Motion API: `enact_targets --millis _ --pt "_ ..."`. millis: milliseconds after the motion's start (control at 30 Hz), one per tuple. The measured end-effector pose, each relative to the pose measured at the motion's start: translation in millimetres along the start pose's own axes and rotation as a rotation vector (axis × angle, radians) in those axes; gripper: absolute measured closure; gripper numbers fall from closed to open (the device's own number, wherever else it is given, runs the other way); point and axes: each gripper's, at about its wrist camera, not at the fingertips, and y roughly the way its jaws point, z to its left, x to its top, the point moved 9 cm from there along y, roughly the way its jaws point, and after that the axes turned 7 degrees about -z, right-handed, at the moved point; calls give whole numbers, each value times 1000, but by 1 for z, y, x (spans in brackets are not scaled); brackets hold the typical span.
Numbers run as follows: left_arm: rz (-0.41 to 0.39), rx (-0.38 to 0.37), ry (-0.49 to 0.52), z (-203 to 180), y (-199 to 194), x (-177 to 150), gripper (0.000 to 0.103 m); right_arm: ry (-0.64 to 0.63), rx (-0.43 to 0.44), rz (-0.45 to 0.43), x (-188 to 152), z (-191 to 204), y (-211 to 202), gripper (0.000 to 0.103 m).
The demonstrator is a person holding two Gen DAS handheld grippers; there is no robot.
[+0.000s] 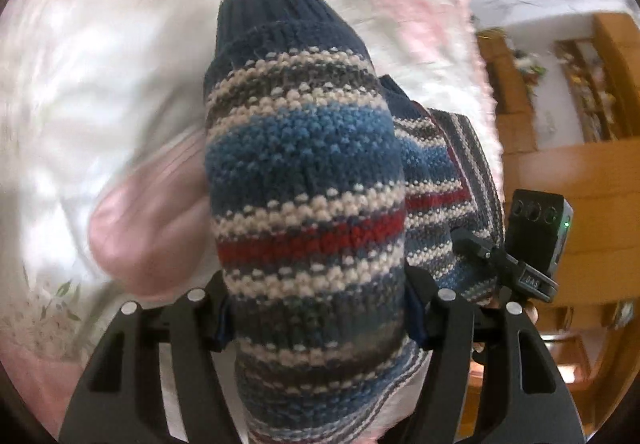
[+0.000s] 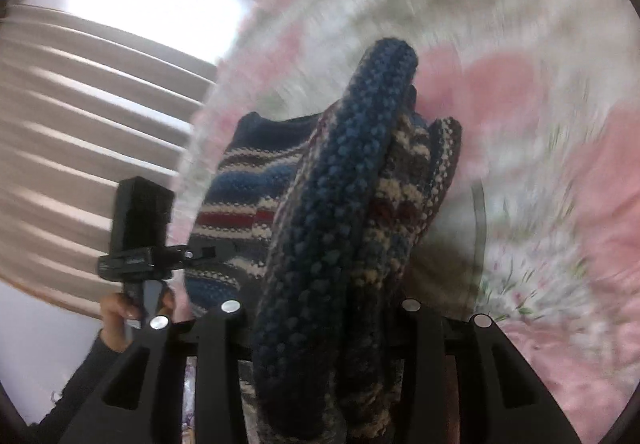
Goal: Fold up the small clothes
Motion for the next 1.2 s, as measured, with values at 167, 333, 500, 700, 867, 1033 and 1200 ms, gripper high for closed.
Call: enact_targets --millis 167,333,500,700,867,1033,1200 --pt "-28 -49 -9 5 -9 0 30 33 -76 -7 4 -27 -16 29" --pt "-250 -31 149 -37 -86 -6 24 -86 -68 -172 50 15 -85 49" --pt "-234 -247 166 -75 -75 -57 24 -41 -7 -36 56 28 -18 66" --pt "-198 -240 -67 -14 -30 -68 49 123 -44 -63 60 -38 5 103" --pt "-256 -329 49 -61 -75 -84 18 1 131 -84 16 24 -52 96" --pt "-226 -156 17 -31 -49 -96 15 85 70 -47 -40 -18 -35 103" --pt "-262 -180 -40 -28 -63 -109 8 25 41 -146 -44 14 -66 86"
